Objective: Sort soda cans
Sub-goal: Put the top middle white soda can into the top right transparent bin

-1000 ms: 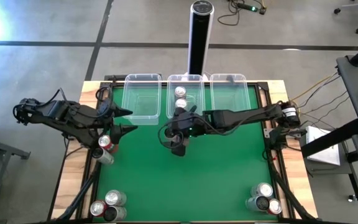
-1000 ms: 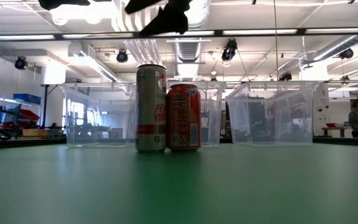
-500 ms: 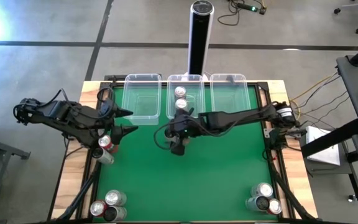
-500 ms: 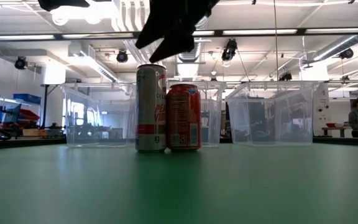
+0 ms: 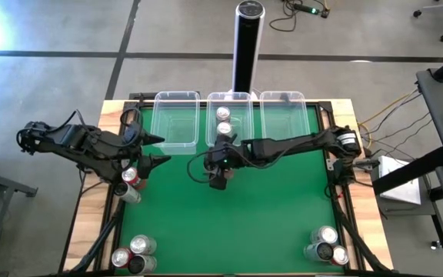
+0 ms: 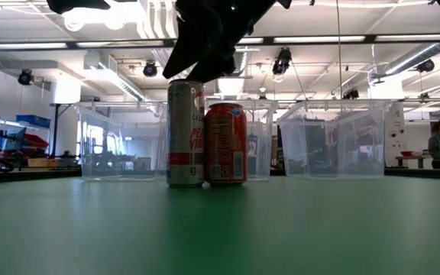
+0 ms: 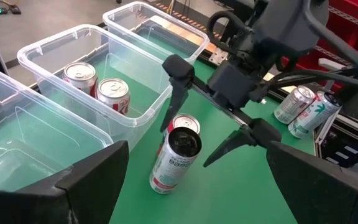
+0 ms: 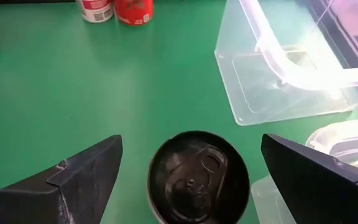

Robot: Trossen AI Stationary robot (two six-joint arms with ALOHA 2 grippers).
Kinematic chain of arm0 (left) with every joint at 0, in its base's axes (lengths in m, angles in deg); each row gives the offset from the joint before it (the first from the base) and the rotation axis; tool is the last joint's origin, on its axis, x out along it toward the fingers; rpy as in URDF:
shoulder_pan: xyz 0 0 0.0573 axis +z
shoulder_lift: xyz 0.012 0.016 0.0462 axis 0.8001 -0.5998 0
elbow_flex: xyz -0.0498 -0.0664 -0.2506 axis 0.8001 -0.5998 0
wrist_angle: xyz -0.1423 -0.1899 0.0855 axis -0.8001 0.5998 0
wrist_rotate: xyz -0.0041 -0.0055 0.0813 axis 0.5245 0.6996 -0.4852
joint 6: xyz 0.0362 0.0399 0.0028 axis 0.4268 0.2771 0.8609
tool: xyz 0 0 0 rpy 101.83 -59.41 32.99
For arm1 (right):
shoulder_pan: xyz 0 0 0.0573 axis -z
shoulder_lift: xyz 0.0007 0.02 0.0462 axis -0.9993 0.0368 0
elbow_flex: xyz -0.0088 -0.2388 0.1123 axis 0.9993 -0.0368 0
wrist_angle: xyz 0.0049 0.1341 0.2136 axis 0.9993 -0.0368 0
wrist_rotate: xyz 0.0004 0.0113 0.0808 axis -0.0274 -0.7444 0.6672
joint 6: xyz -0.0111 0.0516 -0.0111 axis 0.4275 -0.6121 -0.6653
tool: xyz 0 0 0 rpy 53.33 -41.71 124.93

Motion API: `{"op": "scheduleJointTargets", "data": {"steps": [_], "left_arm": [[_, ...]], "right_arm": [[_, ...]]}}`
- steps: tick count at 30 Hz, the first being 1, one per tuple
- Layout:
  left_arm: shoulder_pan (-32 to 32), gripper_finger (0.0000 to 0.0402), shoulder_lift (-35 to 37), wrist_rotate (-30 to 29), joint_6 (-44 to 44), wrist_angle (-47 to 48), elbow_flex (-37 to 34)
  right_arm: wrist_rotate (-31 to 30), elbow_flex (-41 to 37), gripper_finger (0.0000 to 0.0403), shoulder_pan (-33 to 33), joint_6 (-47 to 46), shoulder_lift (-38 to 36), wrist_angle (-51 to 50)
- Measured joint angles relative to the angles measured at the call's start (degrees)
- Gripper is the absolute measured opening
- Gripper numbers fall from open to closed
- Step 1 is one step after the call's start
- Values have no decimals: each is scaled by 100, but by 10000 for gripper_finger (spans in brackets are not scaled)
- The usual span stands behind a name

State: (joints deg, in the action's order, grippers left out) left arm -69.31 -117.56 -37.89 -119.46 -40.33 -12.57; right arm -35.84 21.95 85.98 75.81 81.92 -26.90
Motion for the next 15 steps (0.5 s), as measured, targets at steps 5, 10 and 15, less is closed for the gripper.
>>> {"op": "scheduleJointTargets", "data": {"steps": [5,10,15], "left_arm": [[0,366,-13,-2,-4,0,0],[0,366,-11,-4,2,0,0],[0,366,-11,-7,10,0,0]], "right_arm": [[56,0,380,88,-197,2,3],[71,-114,380,83,-180,0,6],[73,-355,380,98,-217,0,-3]]}}
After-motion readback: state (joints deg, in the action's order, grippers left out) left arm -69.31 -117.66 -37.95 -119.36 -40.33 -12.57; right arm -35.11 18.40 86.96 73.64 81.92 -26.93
